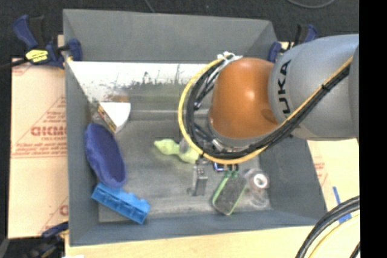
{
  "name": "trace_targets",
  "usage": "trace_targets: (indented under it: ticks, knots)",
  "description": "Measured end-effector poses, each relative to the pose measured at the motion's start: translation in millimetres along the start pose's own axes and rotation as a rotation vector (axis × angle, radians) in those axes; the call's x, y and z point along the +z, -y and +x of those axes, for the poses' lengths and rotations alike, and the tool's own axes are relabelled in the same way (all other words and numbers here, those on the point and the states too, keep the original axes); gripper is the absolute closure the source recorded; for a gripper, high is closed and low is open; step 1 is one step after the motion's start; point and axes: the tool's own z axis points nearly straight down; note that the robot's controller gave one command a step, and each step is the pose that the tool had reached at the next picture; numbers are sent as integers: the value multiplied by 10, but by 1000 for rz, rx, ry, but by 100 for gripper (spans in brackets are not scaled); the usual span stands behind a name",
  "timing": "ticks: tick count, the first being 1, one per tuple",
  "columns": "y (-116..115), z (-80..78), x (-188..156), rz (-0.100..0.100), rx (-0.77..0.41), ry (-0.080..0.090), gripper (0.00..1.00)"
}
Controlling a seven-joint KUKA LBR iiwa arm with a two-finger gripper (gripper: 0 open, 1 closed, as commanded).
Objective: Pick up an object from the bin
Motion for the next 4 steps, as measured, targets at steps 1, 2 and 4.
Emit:
trace_targets:
  ticks: [1,2,4]
  knots:
    - [86,-799,947,-1,77,1,0]
    - [195,-922,516,-2,-70,19,0]
    - [82,-883,942,-5,74,18,0]
